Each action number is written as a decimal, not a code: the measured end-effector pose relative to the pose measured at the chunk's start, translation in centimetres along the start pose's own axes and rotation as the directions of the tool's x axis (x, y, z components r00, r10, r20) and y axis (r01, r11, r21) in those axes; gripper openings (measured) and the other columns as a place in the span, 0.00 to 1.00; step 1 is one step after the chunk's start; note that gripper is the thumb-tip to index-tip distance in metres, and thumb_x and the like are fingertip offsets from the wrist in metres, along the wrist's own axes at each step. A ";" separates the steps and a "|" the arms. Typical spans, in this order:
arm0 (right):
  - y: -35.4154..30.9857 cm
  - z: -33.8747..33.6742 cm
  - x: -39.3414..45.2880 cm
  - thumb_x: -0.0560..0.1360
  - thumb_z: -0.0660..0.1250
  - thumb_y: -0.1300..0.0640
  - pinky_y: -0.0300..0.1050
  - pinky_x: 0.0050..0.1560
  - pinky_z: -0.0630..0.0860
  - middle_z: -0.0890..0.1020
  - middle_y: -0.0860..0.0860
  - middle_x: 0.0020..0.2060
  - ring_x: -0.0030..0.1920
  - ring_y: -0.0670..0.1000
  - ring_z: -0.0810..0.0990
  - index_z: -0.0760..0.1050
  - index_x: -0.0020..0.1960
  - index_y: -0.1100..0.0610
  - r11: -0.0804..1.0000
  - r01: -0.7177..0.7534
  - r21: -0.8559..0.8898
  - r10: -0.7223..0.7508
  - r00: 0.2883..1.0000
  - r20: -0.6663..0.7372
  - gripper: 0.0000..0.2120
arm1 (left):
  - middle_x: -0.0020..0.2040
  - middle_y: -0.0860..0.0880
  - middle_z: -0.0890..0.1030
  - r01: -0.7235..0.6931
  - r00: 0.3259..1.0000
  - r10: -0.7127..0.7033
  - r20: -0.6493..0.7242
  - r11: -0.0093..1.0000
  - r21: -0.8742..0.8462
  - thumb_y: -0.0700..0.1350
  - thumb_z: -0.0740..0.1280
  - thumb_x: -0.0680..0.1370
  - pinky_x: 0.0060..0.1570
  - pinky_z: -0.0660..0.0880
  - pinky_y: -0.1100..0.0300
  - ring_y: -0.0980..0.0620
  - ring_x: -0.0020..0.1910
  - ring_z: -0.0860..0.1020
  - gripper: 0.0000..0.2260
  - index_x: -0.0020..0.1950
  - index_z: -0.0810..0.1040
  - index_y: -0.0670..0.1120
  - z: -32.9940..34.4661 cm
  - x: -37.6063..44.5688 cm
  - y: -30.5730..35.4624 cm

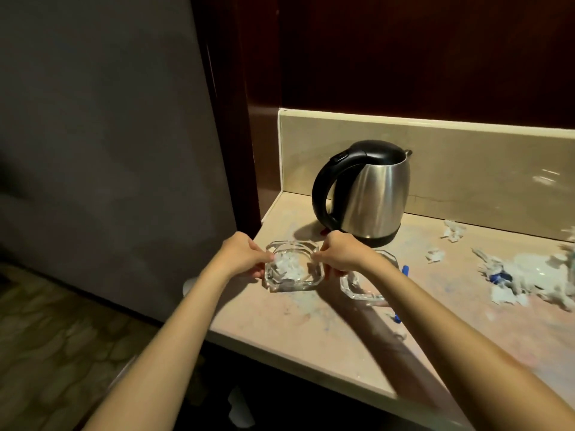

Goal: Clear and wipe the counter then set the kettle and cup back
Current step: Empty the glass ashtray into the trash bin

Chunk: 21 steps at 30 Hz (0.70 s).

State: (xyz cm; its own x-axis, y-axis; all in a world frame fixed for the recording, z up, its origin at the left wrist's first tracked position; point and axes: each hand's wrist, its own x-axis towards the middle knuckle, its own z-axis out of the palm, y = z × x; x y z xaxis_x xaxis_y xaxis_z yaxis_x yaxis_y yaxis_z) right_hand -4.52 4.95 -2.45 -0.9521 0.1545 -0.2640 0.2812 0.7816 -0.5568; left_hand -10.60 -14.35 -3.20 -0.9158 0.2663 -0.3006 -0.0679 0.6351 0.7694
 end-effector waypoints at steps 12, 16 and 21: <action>-0.6 1.2 -4.0 0.77 0.65 0.60 0.34 0.21 0.69 0.74 0.55 0.27 0.19 0.44 0.72 0.76 0.38 0.63 0.884 0.029 0.467 -0.017 0.999 -0.030 0.11 | 0.34 0.41 0.83 -0.022 0.991 0.047 0.126 0.980 -0.197 0.39 0.73 0.72 0.36 0.80 0.61 0.52 0.29 0.79 0.07 0.47 0.84 0.37 -2.1 -2.3 -1.4; -0.3 2.3 -7.3 0.77 0.66 0.57 0.33 0.21 0.68 0.74 0.55 0.30 0.21 0.44 0.71 0.78 0.53 0.68 0.694 -0.040 0.719 -0.053 0.993 0.106 0.14 | 0.39 0.40 0.84 -0.050 0.979 0.093 0.181 0.972 -0.229 0.38 0.74 0.70 0.36 0.81 0.64 0.52 0.33 0.80 0.03 0.41 0.84 0.39 -2.8 -4.5 -1.6; 0.3 5.1 -11.9 0.76 0.65 0.52 0.34 0.21 0.64 0.78 0.64 0.37 0.28 0.52 0.67 0.78 0.50 0.71 0.667 -0.017 0.745 -0.143 0.978 0.150 0.20 | 0.38 0.41 0.84 -0.084 0.961 0.130 0.244 0.978 -0.191 0.39 0.75 0.69 0.34 0.79 0.66 0.52 0.32 0.81 0.05 0.43 0.84 0.38 -2.8 -8.1 -3.2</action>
State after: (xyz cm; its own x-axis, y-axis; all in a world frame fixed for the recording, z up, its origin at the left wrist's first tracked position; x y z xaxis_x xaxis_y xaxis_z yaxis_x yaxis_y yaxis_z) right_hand 7.47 0.26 -3.54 -0.9536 -0.0511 -0.2967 0.2931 0.0679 -0.9537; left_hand -4.04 -20.56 -1.69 -0.7926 0.5154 -0.3259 -0.0648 0.4602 0.8855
